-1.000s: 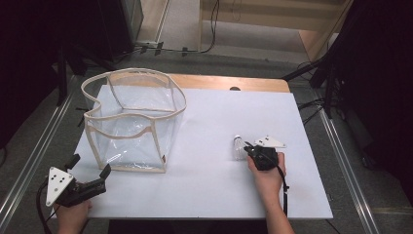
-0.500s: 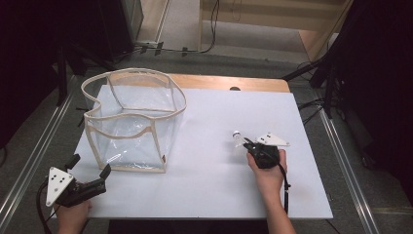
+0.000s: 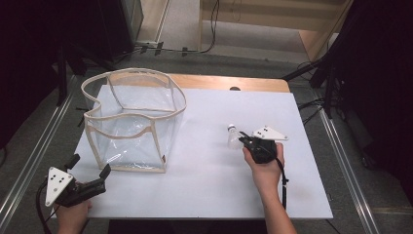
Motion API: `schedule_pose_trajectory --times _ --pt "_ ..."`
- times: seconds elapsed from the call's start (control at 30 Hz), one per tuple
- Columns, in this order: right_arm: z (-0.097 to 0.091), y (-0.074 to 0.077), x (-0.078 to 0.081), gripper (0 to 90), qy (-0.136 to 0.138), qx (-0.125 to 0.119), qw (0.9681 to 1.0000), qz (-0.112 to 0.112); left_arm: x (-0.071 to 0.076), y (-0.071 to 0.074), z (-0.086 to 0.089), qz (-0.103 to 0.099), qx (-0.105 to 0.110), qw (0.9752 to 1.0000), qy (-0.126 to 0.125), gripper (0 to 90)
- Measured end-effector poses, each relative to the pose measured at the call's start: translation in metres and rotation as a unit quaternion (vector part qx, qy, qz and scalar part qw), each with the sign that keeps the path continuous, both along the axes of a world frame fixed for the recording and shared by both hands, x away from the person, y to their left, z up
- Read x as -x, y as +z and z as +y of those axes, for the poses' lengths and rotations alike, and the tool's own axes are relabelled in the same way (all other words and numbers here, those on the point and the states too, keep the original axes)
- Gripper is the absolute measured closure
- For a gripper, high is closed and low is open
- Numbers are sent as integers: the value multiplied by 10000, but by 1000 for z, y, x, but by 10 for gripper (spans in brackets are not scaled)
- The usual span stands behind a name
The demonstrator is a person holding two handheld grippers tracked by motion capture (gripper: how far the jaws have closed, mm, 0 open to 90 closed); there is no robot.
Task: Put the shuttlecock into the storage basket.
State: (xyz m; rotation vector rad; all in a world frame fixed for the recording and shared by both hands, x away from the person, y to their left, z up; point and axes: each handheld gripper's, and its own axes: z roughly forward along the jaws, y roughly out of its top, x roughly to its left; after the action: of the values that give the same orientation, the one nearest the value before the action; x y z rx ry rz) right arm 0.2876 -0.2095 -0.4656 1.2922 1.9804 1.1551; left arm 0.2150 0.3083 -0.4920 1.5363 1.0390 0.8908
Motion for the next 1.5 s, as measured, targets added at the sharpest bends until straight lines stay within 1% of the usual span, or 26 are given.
schedule_pose_trajectory --times 0.87,1.5 --pt "12 30 -14 866 128 -176 9997 -128 0 0 0 0 -7 10000 -7 0" --pt "25 54 -23 867 289 -170 9991 -249 0 0 0 6 11 10000 -13 0"
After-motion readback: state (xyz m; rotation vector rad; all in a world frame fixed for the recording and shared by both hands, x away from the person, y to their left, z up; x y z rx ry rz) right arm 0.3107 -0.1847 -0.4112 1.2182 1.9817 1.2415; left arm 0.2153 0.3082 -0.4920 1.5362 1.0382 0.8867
